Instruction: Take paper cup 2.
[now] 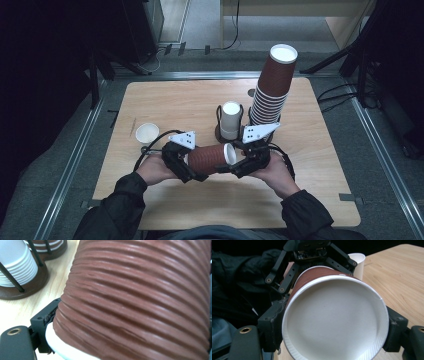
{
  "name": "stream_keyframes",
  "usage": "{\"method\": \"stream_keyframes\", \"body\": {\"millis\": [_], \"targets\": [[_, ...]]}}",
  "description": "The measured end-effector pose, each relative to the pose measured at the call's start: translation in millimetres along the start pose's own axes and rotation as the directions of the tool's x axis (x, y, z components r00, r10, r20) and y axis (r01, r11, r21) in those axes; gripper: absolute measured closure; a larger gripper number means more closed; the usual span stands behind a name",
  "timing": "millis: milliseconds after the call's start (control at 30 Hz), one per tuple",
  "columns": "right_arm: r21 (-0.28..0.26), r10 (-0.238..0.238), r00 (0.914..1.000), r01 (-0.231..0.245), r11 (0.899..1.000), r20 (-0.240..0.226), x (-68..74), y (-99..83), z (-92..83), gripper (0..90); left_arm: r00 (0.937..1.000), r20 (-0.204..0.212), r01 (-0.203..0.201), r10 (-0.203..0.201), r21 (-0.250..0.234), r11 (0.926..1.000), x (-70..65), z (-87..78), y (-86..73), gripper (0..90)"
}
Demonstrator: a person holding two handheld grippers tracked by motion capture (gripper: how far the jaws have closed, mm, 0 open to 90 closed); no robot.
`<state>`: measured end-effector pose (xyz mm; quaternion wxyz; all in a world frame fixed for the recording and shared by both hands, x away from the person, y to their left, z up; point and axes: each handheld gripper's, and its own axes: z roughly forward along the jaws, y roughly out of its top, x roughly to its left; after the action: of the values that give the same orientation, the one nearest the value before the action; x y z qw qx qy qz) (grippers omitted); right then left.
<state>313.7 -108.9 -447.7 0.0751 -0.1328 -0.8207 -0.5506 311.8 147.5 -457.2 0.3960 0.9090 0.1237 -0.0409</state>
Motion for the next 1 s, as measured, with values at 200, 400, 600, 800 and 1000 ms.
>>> {"method": "stream_keyframes", "body": {"millis": [200,400,600,800,1000], "targets": [[0.027,-0.007,1.0000,0.007,1.000,-0.005,0.0,-1.5,1.5,20.8,0.9996,0.023,0.013,-0.013,0.011,0.9999,1.3,1.4,-0.7,8.9],[0.068,-0.020,0.9997,0.019,0.998,0.016,0.4,-2.0,2.7,17.4,0.9994,0.017,0.030,-0.030,0.009,0.9995,3.2,-2.8,-2.3,9.1],[0.129,-0.034,0.9987,0.029,0.991,0.039,-1.7,-5.8,1.8,16.8,0.9990,-0.003,0.045,-0.045,0.011,0.9989,3.4,-11.6,-4.6,9.1],[0.190,-0.044,0.9975,0.033,0.981,0.056,-2.9,-9.7,2.3,16.6,0.9982,-0.028,0.054,-0.053,0.042,0.9977,4.5,-16.8,-4.3,9.1],[0.237,-0.064,0.9946,0.043,0.971,0.081,-5.5,-13.1,-0.8,16.8,0.9980,-0.043,0.051,-0.046,0.104,0.9933,8.3,-17.6,-2.9,9.1]]}}
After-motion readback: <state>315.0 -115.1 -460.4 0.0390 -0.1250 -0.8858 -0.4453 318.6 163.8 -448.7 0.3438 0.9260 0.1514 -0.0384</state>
